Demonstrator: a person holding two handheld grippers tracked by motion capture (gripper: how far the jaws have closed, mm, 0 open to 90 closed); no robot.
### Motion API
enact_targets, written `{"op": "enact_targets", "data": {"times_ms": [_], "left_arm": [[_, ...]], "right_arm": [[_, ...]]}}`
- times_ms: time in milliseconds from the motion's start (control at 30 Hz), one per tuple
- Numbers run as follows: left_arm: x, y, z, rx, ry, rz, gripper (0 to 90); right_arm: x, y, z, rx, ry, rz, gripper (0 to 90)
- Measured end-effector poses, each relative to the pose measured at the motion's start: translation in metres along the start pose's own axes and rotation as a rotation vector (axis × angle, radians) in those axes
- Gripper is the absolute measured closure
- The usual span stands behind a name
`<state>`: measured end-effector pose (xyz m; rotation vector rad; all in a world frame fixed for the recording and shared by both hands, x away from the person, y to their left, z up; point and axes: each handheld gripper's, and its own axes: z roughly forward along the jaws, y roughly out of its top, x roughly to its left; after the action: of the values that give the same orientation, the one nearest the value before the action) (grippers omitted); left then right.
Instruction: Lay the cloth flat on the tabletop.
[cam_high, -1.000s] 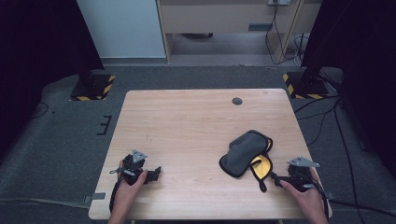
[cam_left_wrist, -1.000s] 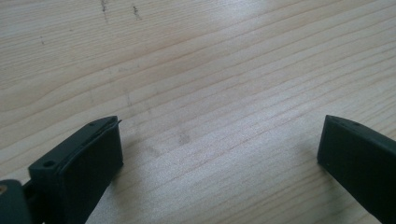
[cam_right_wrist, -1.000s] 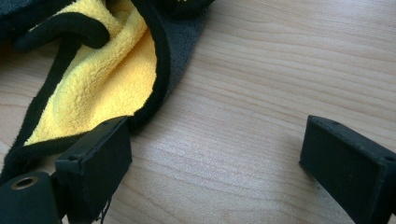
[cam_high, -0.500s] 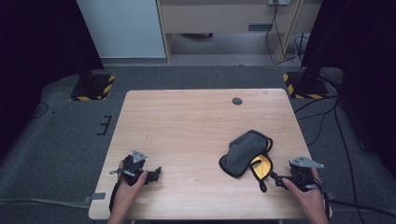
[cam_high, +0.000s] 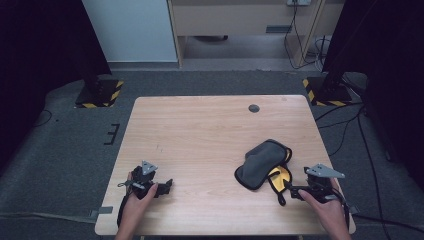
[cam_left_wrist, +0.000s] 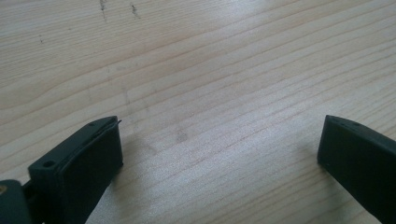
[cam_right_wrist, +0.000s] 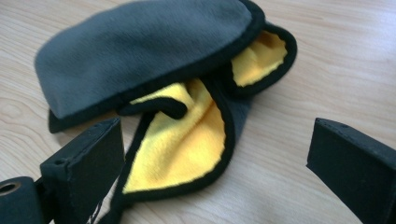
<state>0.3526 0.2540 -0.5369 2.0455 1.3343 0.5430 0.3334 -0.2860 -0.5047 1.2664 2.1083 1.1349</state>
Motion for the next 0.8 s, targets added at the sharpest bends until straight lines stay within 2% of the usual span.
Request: {"op": "enact_targets", "data": {"times_ms": [67, 100, 400, 667, 700, 800], "left_arm": [[0.000, 0.000, 0.000, 0.001, -0.001, 0.001, 0.0], [0.000, 0.000, 0.000, 0.001, -0.001, 0.001, 0.0], [0.000, 0.000, 0.000, 0.001, -0.002, 0.001, 0.0], [0.000, 0.000, 0.000, 0.001, -0.002, 0.001, 0.0], [0.000, 0.000, 0.000, 0.001, -0.001, 0.001, 0.0], [0.000, 0.000, 0.000, 0.001, -0.002, 0.001, 0.0]], "right_arm": [[0.001, 0.002, 0.000, -0.009, 0.005, 0.002, 4.2], [0.004, 0.009, 0.000, -0.012, 0.028, -0.006, 4.5], [0.016, 0.034, 0.006, -0.024, 0.042, -0.046, 4.8], [0.019, 0.053, 0.014, -0.002, 0.043, -0.086, 4.6], [0.017, 0.056, 0.020, 0.015, 0.034, -0.099, 4.6], [0.014, 0.059, 0.028, 0.030, 0.033, -0.086, 4.6]]}}
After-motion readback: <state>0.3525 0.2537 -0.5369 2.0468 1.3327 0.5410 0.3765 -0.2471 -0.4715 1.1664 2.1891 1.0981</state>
